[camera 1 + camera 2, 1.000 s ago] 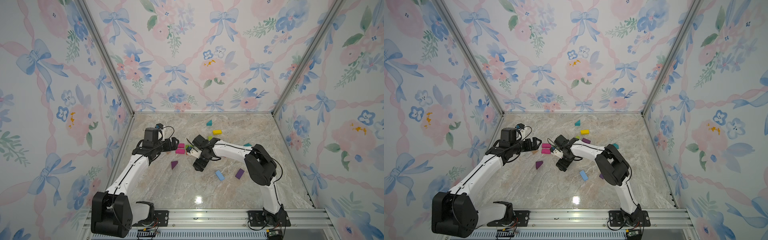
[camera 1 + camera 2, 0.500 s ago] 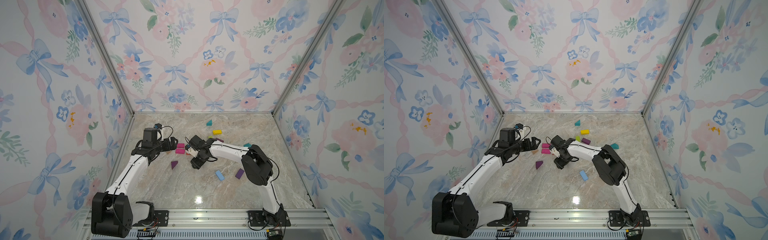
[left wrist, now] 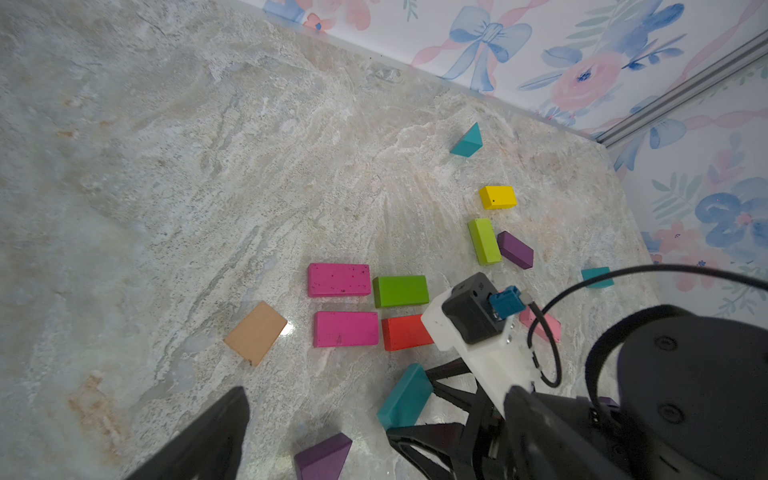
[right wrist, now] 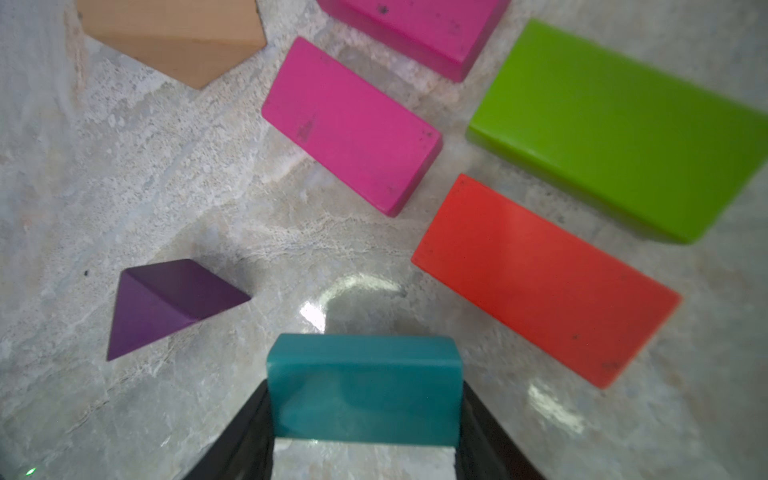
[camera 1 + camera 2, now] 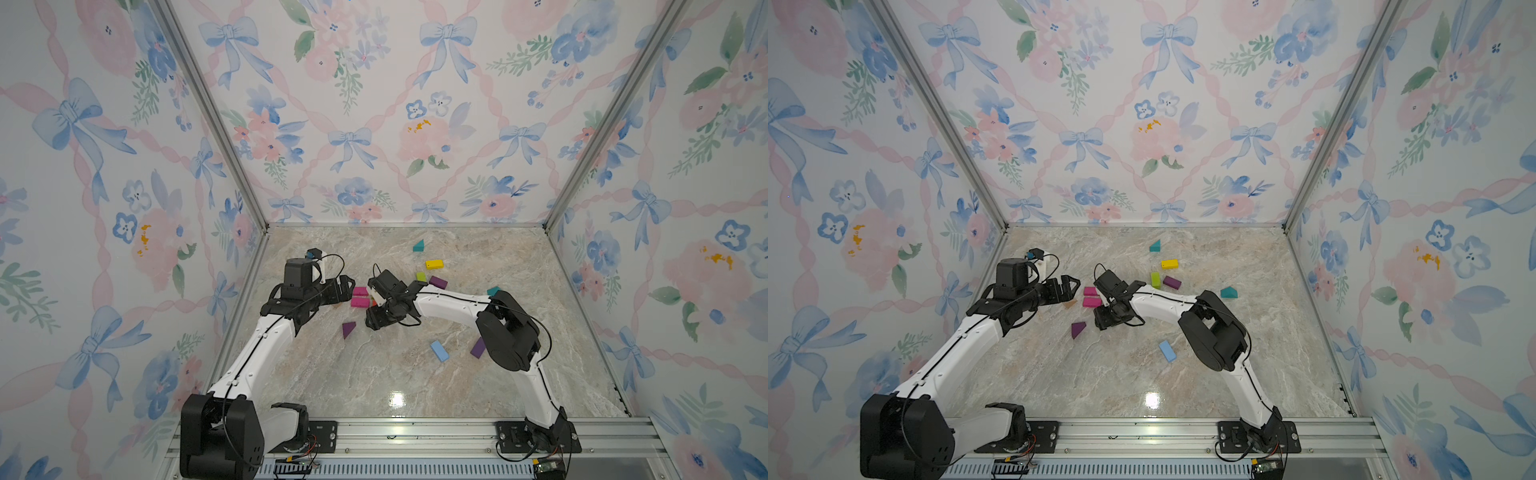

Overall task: Assemble a piece of candy with building blocks
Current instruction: Assemble the building block at the center of the board.

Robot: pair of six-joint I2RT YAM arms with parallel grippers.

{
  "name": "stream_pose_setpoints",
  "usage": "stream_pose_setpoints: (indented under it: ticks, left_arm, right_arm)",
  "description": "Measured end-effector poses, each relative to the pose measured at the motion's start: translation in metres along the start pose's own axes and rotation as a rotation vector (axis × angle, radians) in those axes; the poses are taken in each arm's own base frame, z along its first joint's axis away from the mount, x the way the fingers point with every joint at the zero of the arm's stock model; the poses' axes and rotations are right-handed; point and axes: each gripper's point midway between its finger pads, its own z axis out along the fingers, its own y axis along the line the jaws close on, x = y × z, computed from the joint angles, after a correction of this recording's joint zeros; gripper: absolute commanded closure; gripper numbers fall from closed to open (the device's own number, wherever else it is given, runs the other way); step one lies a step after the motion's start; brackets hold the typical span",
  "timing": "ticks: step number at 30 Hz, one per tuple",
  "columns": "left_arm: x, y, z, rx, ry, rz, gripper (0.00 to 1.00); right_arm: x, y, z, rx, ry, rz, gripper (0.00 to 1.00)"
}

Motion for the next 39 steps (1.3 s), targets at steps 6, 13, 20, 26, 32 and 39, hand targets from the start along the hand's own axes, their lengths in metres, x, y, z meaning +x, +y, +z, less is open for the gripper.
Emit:
stream_pose_setpoints:
  ticks: [6,13,20,26,32,39]
  left_arm:
    - [0.000,0.000,0.000,0.003,0.000,0.000,0.02]
    - [0.000,0.000,0.000,0.003,0.000,-0.004,0.02]
    - [0.000,0.000,0.000,0.002,0.000,-0.007,0.02]
    - [0.001,0.000,0.000,0.001,-0.002,-0.007,0.02]
    - [0.000,0.000,0.000,0.002,-0.010,-0.005,0.02]
    - [0.002,0.001,-0.001,0.001,-0.010,-0.005,0.02]
  right_arm:
    - [-0.004,0.003,0.001,-0.024,-0.037,0.032,0.29]
    - [-0.002,0.004,-0.001,-0.043,-0.048,0.044,0.30]
    - [0.008,0.014,-0.002,-0.067,-0.029,0.038,0.31]
    - [0.015,0.029,-0.001,-0.103,-0.012,0.023,0.33]
    - [0.018,0.033,0.000,-0.121,-0.001,0.027,0.36]
    - [0.011,0.037,0.005,-0.133,-0.003,0.024,0.45]
